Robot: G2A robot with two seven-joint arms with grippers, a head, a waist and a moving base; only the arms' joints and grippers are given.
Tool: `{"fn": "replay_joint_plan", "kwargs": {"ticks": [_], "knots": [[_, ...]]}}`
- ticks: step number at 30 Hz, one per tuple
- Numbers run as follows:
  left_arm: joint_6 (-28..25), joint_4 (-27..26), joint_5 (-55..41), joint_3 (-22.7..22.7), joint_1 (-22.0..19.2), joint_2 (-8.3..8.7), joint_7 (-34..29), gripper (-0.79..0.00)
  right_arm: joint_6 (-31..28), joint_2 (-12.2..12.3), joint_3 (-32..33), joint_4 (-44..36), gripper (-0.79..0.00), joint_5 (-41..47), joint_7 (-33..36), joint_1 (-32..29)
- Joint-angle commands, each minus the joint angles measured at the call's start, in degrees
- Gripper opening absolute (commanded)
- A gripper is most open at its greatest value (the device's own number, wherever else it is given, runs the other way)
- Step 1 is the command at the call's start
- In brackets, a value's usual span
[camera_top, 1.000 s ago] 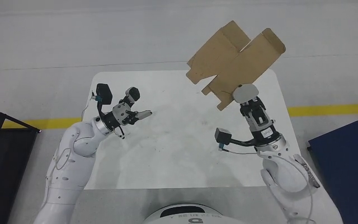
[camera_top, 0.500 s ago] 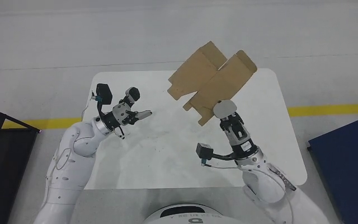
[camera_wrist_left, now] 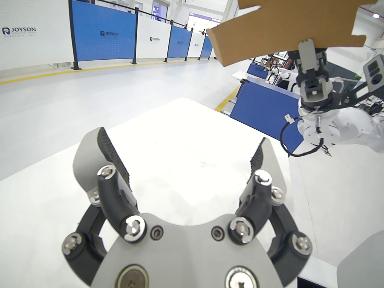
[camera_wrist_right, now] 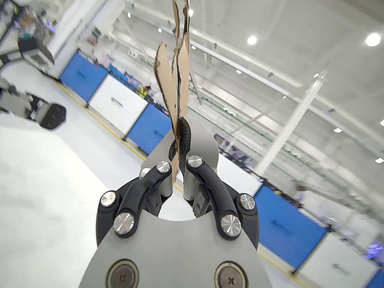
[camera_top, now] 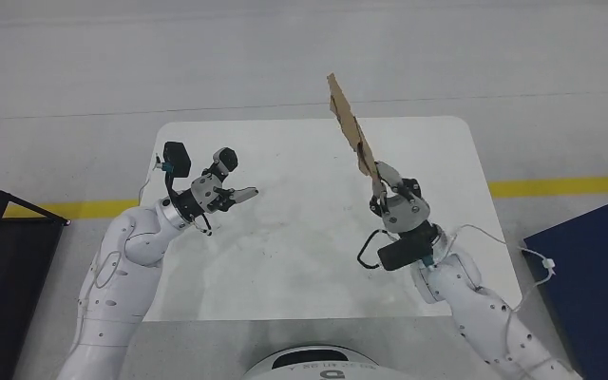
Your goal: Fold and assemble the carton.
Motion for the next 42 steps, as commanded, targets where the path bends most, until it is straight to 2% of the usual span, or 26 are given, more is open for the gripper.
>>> {"fn": "replay_joint_plan", "kwargs": {"ticks": [1, 8, 10, 13, 18, 22, 24, 26, 28, 29, 32, 34, 42], "knots": [[0.0, 0.0, 0.0, 0.0, 0.0, 0.0, 0.0, 0.0, -5.82, -0.25, 0.24, 2.45, -0.785, 9.66, -7.27, 0.56], [0.0, 0.0, 0.0, 0.0, 0.0, 0.0, 0.0, 0.0, -24.76, -1.55, -2.05, 9.28, -0.785, 25.0, -19.44, 4.09], [0.0, 0.0, 0.0, 0.0, 0.0, 0.0, 0.0, 0.0, -26.94, -1.93, -2.55, 11.36, -0.785, 26.27, -20.27, 5.23], [0.0, 0.0, 0.0, 0.0, 0.0, 0.0, 0.0, 0.0, -26.85, -2.4, -2.88, 12.58, -0.785, 25.86, -20.38, 6.15], [0.0, 0.0, 0.0, 0.0, 0.0, 0.0, 0.0, 0.0, -22.8, -2.3, -0.97, 12.93, -0.785, 17.21, -16.49, 6.33], [0.0, 0.0, 0.0, 0.0, 0.0, 0.0, 0.0, 0.0, -19.74, -0.94, 3.09, 11.4, -0.785, -1.79, -11.19, 5.62], [0.0, 0.0, 0.0, 0.0, 0.0, 0.0, 0.0, 0.0, -18.13, -0.06, 5.72, 9.66, -0.785, -12.7, -4.41, 3.99], [0.0, 0.0, 0.0, 0.0, 0.0, 0.0, 0.0, 0.0, -18.55, 0.43, 7.21, 6.6, -0.785, -16.41, -4.07, 1.87], [0.0, 0.0, 0.0, 0.0, 0.0, 0.0, 0.0, 0.0, -18.08, 1.16, 9.58, 5.43, -0.785, -26.24, 1.32, 0.3], [0.0, 0.0, 0.0, 0.0, 0.0, 0.0, 0.0, 0.0, -18.79, 1.32, 9.65, 3.6, -0.785, -28.27, 1.85, -0.65], [0.0, 0.0, 0.0, 0.0, 0.0, 0.0, 0.0, 0.0, -18.61, 1.76, 11.52, 1.75, -0.785, -32.72, 3.66, -2.74], [0.0, 0.0, 0.0, 0.0, 0.0, 0.0, 0.0, 0.0, -18.78, 1.77, 12.21, 0.59, -0.785, -32.22, 5.65, -3.81], [0.0, 0.0, 0.0, 0.0, 0.0, 0.0, 0.0, 0.0, -18.78, 1.77, 12.21, 0.59, -0.785, -32.22, 5.65, -3.81]]}}
